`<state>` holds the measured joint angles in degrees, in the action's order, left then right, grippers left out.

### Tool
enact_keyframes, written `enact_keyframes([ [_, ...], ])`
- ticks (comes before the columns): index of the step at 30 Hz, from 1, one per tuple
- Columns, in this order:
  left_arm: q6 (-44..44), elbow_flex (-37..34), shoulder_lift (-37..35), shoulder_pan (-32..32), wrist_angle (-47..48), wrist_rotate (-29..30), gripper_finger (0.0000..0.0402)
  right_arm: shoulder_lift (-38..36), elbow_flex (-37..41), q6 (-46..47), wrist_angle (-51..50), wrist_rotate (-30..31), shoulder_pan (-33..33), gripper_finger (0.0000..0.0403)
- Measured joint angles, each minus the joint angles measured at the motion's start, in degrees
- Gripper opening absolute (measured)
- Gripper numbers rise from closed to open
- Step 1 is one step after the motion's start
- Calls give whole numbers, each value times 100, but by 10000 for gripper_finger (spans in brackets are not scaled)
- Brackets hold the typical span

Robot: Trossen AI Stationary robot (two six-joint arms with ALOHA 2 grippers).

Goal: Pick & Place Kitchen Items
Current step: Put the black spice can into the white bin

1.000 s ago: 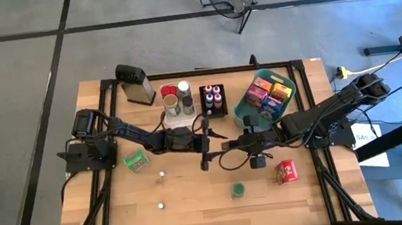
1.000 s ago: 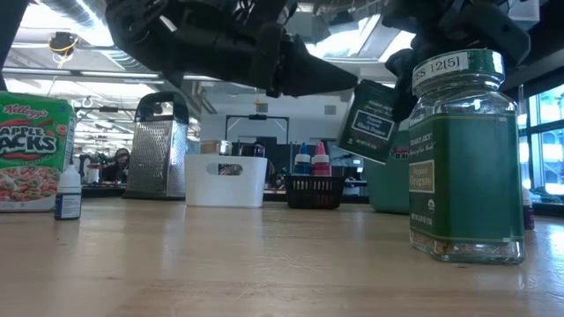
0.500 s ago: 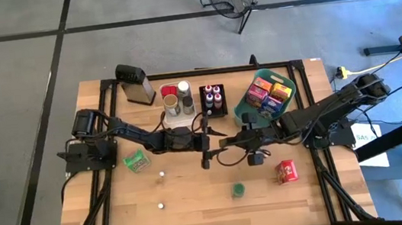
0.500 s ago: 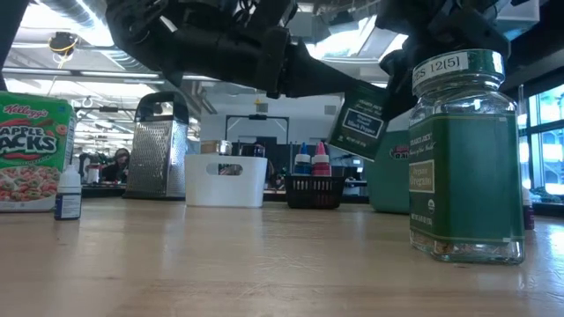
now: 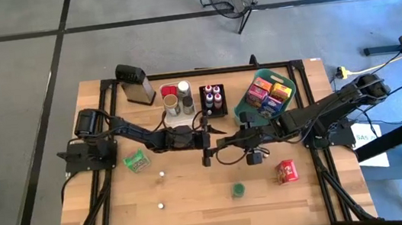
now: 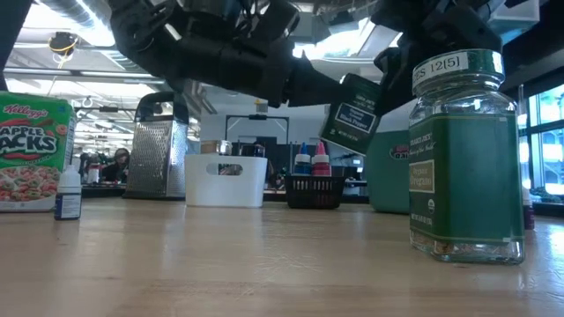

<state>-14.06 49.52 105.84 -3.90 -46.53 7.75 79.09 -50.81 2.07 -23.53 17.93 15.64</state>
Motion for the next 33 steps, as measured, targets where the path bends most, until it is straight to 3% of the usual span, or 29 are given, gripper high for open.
enact_keyframes([
  [7,160,0,0,17,-108,-44,201,0,0,-97,74,-18,-2,145],
  [16,319,0,0,69,-114,-276,124,0,0,-105,87,-175,-100,145],
  [26,298,0,0,70,-95,-277,126,0,0,-37,94,-139,-102,148],
  [33,261,2,-2,72,-15,-281,123,2,0,46,59,-278,-98,187],
])
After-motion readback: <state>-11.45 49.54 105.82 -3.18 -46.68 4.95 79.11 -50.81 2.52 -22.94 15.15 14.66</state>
